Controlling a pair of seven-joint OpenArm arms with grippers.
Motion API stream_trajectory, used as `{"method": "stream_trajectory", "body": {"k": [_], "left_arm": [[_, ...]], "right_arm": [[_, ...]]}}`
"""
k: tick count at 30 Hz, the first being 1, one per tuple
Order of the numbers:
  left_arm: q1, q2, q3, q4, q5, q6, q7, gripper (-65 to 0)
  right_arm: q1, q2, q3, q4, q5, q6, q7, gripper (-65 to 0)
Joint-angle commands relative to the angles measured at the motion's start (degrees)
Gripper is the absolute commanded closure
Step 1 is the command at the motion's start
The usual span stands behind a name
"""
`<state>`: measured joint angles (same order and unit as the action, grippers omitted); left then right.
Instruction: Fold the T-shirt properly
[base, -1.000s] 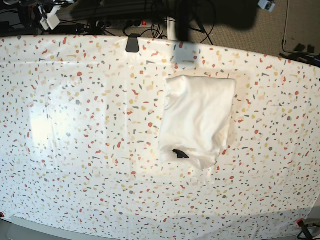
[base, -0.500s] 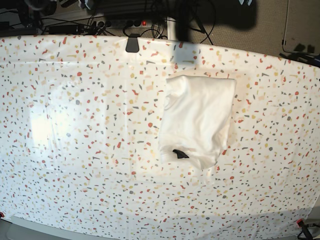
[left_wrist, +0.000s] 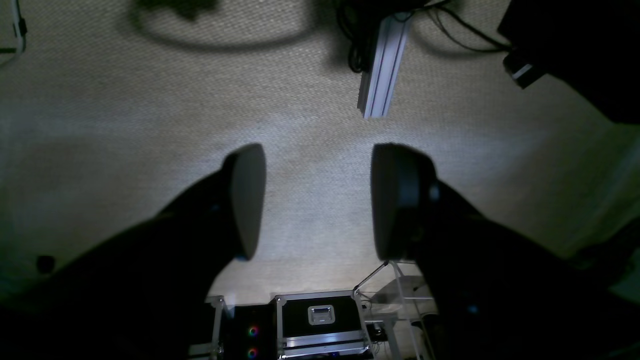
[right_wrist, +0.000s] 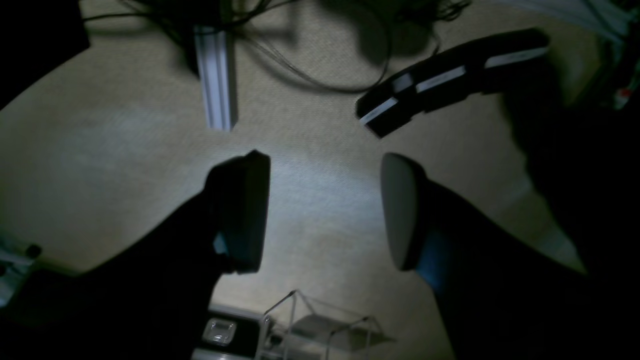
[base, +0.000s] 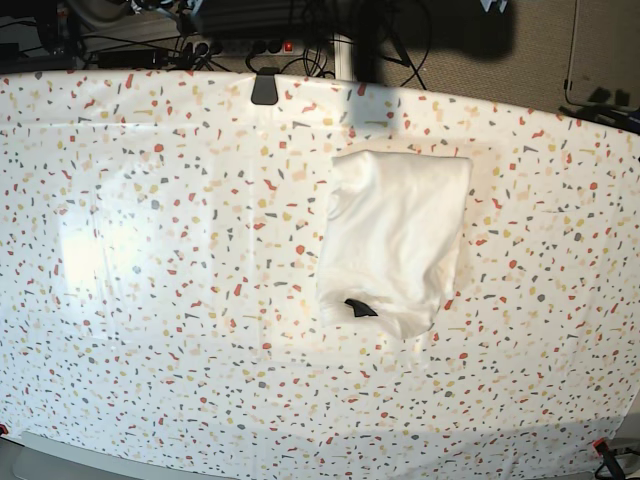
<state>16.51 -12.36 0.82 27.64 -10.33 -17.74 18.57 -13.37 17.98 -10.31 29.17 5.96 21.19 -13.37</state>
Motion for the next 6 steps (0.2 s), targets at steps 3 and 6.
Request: {"method": "stream_trajectory", "body": {"k": [3, 6], "left_arm": [[0.1, -0.5, 0.0, 0.2, -0.2, 0.2, 0.2, -31.9], [0.2, -0.5, 0.0, 0.2, -0.2, 0.4, 0.2, -31.9]], "right_arm": [[-0.1, 0.7, -0.6, -0.6, 0.0, -0.9, 1.0, -35.5], [0.0, 0.7, -0.6, -0.5, 0.3, -0.9, 1.2, -35.5]]}}
